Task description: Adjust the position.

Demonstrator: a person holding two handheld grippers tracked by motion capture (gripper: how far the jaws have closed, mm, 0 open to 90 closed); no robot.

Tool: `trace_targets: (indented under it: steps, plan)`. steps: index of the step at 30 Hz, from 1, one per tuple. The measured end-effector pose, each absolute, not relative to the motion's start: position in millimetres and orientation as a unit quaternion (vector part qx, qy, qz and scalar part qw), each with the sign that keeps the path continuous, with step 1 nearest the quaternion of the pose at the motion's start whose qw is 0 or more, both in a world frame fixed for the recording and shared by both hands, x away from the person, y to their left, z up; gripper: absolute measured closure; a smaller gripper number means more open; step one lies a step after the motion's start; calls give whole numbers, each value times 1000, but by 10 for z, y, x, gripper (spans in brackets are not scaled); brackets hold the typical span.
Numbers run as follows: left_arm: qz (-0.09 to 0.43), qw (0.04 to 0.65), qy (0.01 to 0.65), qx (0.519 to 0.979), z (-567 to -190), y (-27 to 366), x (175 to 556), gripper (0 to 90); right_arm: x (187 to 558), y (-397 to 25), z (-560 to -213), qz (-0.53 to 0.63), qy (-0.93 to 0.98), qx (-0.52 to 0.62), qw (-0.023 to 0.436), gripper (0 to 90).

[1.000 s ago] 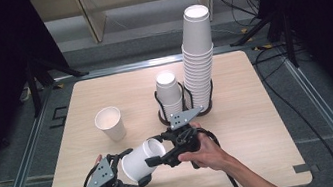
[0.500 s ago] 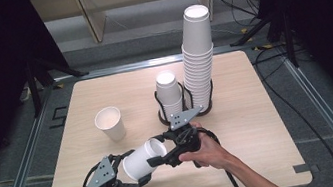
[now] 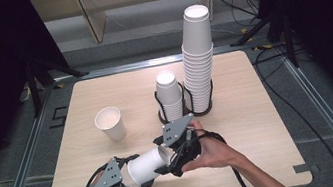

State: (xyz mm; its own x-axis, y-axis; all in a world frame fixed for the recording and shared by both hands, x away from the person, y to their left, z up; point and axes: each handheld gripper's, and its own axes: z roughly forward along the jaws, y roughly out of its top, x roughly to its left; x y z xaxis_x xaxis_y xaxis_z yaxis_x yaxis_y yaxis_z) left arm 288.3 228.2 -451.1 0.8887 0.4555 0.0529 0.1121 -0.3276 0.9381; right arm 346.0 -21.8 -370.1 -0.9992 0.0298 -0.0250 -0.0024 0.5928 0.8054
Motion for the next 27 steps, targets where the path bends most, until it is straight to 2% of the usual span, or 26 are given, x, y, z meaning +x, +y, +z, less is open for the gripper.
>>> trace_targets:
  steps: [2, 4, 12, 27]
  plan:
    - [154, 553, 174, 800, -4512, 2274, 2880, 122, 3407, -193, -3714, 425, 905, 19, 12, 167]
    - [156, 550, 173, 802, -4510, 2270, 2876, 122, 3436, -149, -3733, 417, 908, -17, 31, 169]
    - [152, 549, 169, 805, -4515, 2263, 2869, 120, 3418, -87, -3786, 389, 921, -22, 25, 202]
    - [148, 533, 155, 819, -4519, 2248, 2863, 119, 3435, -21, -3878, 360, 932, -46, 16, 202]
